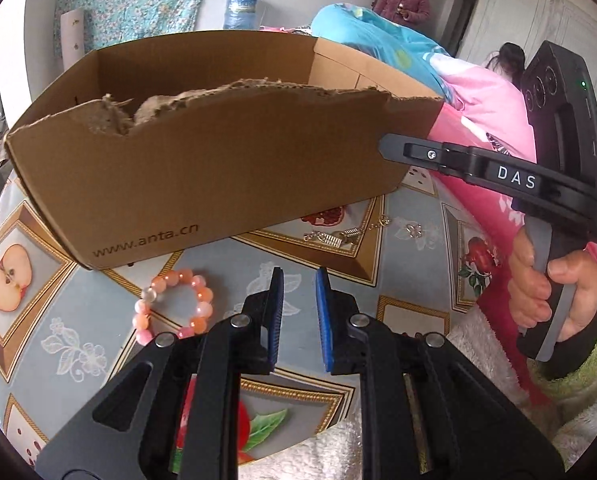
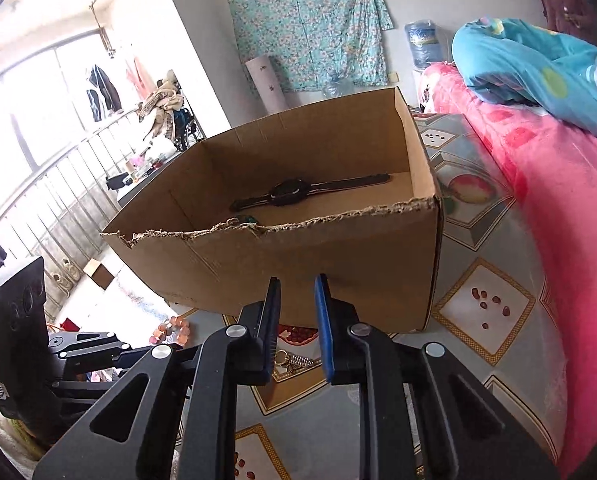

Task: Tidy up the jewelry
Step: 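Move both tools back out of the box toward the gold jewelry on the table, then lower the left gripper onto the gold pendant chain and close it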

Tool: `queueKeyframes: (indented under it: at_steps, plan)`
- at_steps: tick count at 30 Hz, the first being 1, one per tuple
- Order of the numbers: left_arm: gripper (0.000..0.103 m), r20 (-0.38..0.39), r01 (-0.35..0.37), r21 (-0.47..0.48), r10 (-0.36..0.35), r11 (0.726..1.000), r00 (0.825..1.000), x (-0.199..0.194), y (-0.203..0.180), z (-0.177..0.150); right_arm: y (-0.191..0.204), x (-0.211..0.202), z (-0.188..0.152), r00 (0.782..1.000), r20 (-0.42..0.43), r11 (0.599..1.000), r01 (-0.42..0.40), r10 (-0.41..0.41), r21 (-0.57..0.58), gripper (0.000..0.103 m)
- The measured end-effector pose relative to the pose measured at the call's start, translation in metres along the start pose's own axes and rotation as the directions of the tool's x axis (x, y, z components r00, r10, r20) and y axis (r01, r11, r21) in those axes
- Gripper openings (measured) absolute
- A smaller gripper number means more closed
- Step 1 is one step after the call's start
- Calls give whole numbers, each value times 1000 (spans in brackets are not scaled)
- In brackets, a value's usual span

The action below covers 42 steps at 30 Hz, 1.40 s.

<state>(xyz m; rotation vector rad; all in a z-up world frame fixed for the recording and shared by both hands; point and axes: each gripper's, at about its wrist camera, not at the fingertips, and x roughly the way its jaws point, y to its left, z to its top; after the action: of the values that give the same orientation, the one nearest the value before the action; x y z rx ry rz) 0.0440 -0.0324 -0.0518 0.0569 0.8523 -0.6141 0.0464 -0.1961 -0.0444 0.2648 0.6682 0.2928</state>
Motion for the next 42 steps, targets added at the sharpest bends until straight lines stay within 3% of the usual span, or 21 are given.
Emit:
queueKeyframes:
  at_steps: [6,12,27,34,42]
  plan:
    - [15,-33,24,52,-22,998,999,19,-16,12,-8,-5,-7,999,0,999,-33,33,28,18]
    - [24,-57,33,79,-29,996,998,36,-26,20,-13,-7,-29,999,-46,999,-24,26,31,18]
    - [24,-61,-25,101,32,995,998,58,-31,26,-19,-3,-42,998,-68,999,-10,12,31,18]
    - [5,-57,-58,101,64,993,996,59,-26,28,-20,-5,-43,998,-62,999,-8,10,45,18]
    - [0,-62,-20,44,23,999,998,57,-12,27,-16,-4,-43,998,-56,999,-17,19,46,18]
